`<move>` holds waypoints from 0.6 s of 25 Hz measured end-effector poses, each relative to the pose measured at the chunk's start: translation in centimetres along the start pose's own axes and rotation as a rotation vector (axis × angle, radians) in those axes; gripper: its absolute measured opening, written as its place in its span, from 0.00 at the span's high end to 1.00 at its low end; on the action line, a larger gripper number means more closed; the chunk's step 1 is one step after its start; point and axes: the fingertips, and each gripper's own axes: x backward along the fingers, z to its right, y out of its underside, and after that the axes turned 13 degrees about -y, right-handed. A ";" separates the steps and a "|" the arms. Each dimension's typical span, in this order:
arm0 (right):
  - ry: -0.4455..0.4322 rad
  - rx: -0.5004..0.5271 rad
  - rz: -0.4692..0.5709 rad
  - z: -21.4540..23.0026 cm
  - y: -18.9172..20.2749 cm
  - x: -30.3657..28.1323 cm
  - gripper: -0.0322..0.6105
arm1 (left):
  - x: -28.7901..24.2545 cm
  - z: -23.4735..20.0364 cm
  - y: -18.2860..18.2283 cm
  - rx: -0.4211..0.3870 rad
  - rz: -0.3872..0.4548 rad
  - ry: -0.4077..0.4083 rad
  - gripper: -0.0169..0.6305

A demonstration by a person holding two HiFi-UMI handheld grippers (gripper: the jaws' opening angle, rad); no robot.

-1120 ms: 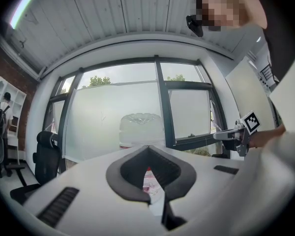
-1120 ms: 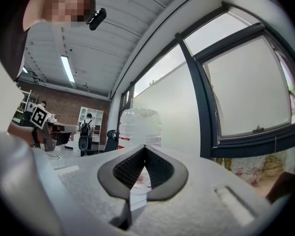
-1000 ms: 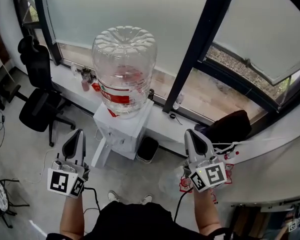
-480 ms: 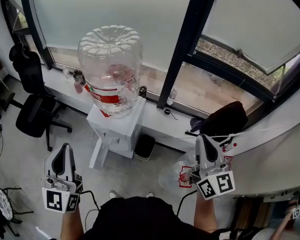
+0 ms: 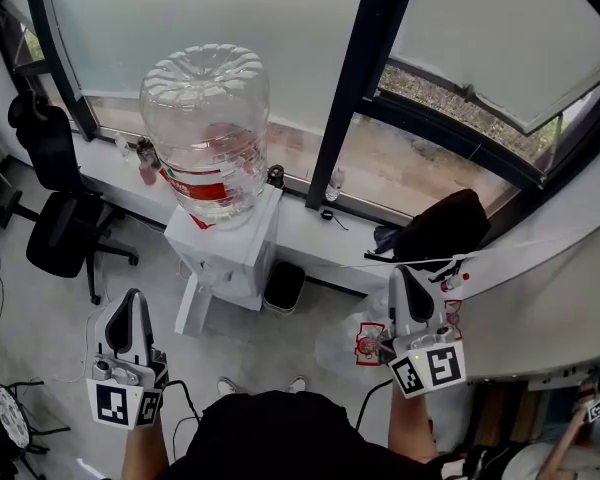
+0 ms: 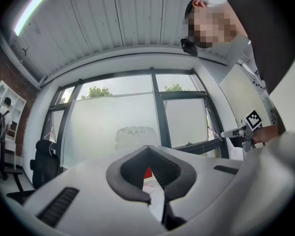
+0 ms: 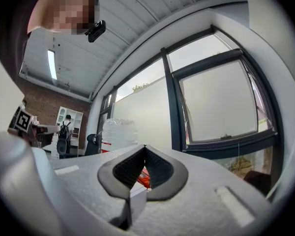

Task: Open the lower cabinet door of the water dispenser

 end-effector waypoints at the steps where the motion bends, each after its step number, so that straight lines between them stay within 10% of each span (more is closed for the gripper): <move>1: -0.006 -0.022 -0.005 -0.2 0.5 0.1 0.94 | 0.2 0.2 0.3 0.009 -0.003 0.003 0.96; 15: -0.062 -0.072 -0.023 -3.3 2.8 -0.5 0.94 | 2.4 1.3 2.7 0.062 -0.052 0.009 0.96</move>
